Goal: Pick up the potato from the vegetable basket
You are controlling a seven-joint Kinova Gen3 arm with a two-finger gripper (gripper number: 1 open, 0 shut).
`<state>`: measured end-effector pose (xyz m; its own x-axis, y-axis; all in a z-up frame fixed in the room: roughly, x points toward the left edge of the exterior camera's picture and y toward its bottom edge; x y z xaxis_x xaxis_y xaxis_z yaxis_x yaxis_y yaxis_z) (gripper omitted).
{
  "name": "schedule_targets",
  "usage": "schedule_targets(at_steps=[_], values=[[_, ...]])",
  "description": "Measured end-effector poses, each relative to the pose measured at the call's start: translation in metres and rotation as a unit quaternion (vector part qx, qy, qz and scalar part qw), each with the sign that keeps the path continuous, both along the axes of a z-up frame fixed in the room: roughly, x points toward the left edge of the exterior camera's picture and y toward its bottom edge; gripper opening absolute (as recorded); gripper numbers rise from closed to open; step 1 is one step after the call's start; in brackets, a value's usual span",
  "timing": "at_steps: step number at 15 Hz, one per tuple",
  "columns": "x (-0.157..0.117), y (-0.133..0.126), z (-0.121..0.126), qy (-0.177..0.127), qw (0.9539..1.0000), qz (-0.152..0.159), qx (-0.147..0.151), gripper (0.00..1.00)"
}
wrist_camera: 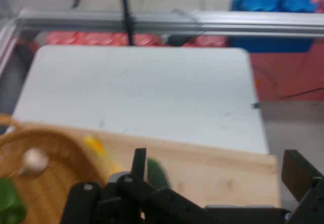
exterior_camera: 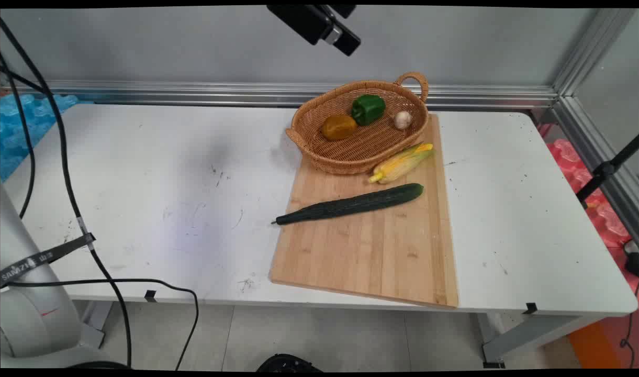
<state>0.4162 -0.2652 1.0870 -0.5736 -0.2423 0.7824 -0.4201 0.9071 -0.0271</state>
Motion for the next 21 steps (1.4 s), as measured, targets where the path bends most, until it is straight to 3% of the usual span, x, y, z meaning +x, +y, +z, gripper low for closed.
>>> schedule_targets(at_steps=[3, 6, 11, 16, 21], values=[[0.009, -0.011, -0.008, -0.030, 0.9985, 0.046, 0.002, 1.00], [0.019, -0.026, -0.020, -0.064, 0.9936, 0.092, 0.006, 1.00], [0.032, -0.058, -0.055, -0.133, 0.9761, 0.171, 0.018, 1.00], [0.026, -0.095, -0.100, -0.171, 0.9620, 0.211, 0.028, 1.00], [0.009, -0.139, -0.153, -0.196, 0.9547, 0.221, 0.038, 1.00]])
